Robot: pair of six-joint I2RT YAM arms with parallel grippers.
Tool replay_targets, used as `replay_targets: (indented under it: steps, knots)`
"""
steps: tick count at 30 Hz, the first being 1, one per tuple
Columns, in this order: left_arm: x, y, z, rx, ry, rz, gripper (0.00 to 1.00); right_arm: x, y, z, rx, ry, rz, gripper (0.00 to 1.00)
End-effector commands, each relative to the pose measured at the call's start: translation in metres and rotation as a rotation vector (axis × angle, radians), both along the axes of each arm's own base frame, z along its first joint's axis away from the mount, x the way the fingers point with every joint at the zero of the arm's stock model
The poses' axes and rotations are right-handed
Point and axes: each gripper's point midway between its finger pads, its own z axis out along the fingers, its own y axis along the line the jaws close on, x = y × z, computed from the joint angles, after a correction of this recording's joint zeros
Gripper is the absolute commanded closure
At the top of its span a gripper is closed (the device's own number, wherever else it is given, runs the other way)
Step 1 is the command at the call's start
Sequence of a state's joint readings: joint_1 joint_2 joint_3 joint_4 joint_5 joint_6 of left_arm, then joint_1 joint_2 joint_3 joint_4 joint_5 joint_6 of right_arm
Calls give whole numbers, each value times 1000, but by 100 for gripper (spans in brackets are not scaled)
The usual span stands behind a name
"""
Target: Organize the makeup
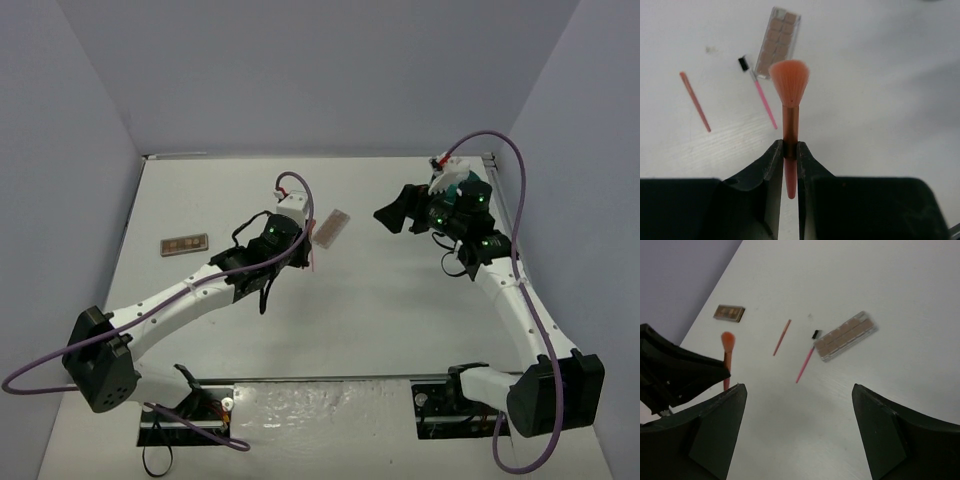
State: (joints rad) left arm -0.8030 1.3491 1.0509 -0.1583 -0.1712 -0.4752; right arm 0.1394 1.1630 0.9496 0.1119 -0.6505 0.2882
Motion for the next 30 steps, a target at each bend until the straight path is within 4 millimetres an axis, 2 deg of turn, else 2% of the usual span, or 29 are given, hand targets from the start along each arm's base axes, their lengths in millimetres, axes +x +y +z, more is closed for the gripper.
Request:
replay_targets:
  steps: [1,7,10,17,30]
  knots:
    - [14,-46,88,-116,-279,-189,100,-16,49,43,57,-109,193,18]
    - [9,-69,120,-179,-356,-272,100,-21,80,45,91,-111,234,28]
    - [6,-75,125,-199,-373,-289,100,-19,89,44,121,-108,232,33]
    - [-2,-85,129,-229,-384,-330,100,-15,100,52,197,-130,209,50]
    - [4,-87,136,-231,-405,-309,100,-16,104,38,192,-87,205,62]
